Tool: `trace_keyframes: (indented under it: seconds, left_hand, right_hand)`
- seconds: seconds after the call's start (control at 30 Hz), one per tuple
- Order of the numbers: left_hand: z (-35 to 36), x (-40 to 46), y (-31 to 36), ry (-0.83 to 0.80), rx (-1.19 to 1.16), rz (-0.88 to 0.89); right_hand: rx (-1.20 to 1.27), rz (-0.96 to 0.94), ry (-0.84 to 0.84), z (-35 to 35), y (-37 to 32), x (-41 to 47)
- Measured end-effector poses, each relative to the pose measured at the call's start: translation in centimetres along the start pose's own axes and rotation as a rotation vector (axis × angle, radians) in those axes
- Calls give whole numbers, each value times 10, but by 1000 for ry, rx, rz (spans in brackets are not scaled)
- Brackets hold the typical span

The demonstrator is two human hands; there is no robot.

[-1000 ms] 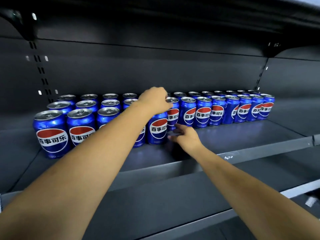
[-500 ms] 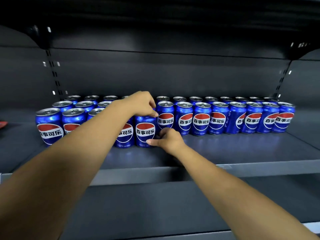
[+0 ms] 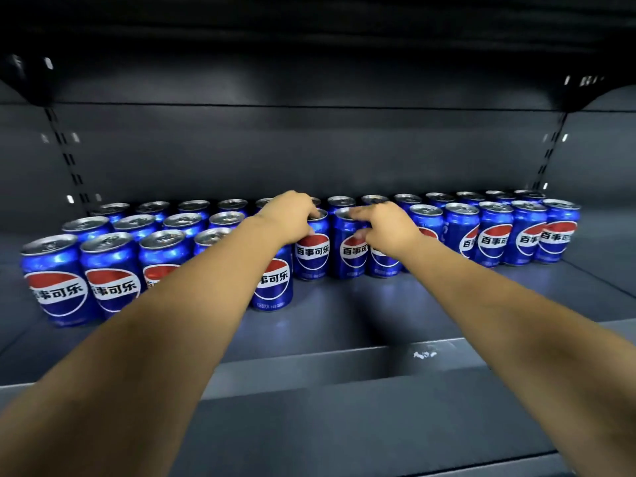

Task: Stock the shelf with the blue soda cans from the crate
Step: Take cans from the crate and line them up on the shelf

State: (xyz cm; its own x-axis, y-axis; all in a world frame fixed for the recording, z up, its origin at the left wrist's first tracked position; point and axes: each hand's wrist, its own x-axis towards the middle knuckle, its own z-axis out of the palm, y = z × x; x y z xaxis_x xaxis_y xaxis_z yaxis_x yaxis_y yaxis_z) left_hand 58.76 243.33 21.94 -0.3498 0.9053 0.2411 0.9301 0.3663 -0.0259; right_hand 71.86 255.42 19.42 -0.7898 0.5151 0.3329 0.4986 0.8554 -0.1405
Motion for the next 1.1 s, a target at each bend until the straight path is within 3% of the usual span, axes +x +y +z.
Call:
trace_keyframes:
  seconds: [0.47,0.73,0.83,0.97,1.1]
  left_hand:
    - [8,5,-1,49,-56,-66]
    - [4,3,3,52,219,35]
    - [-7,-12,-8,47,172,72]
    - [-20,-53,-50,199,106,73]
    - [-32,-95,-110,369,16,-20]
  right_hand:
    - [-180,27,118,3,-15,-2]
    - [-282,63,99,1,-24,-3]
    - [-234,115,52,-3,-34,-3]
    - [-133,147,-14,-3,-50,-8]
    - [-115,69,97,3,-80,-17]
